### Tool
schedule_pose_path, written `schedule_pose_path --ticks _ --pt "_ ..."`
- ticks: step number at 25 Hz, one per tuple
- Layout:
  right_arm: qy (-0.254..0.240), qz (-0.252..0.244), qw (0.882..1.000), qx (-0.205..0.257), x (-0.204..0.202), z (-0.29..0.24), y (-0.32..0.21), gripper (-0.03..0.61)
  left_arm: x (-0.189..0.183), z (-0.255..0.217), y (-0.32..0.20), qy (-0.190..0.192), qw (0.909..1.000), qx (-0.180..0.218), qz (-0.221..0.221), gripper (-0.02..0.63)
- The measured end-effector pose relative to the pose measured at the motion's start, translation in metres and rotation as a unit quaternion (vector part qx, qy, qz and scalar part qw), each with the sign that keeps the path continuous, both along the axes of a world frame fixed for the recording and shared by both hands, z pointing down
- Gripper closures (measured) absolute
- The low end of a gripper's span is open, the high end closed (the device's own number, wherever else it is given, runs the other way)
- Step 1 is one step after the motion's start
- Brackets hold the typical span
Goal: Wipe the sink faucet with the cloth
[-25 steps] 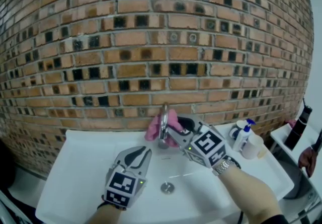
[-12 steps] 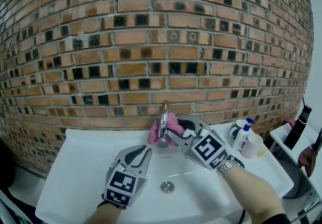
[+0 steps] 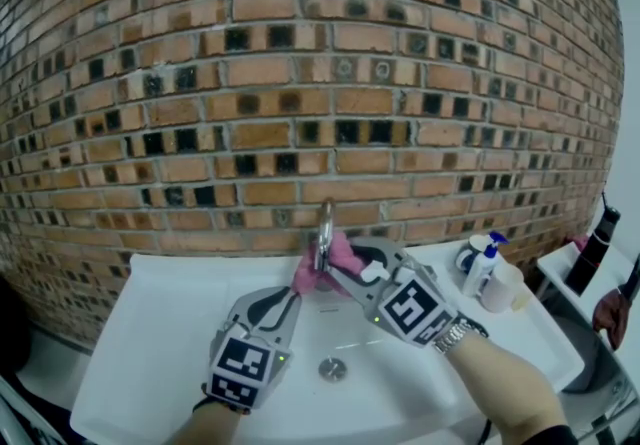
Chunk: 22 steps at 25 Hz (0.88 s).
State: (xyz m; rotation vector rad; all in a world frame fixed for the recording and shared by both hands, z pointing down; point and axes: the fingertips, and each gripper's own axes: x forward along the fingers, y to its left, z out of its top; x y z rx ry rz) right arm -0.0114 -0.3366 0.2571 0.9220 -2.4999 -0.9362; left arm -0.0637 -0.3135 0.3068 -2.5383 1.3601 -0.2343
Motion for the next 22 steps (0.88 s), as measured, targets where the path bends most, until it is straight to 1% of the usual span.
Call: schedule_pose_path --ticks 9,15,18,22 --pt "-0.001 0.004 1.0 -0.016 -0.001 0.017 0.006 0.456 0.0 0.0 0.001 -0.001 1.0 0.0 0.0 0.555" --pt "0.012 0.009 0.999 -0.03 -0.007 0.041 0.009 0.456 0.0 0.001 0.001 -0.001 1.0 -0.001 -0.001 0.555" --pt "0.015 0.024 0.999 -0.032 -0.011 0.052 0.003 0.454 0.0 0.0 0.002 0.0 1.0 -0.001 -0.001 0.555" --pt "0.007 0.062 0.997 -0.037 -0.011 0.062 -0.01 0.454 0.001 0.0 0.002 0.0 1.0 0.0 -0.001 0.555"
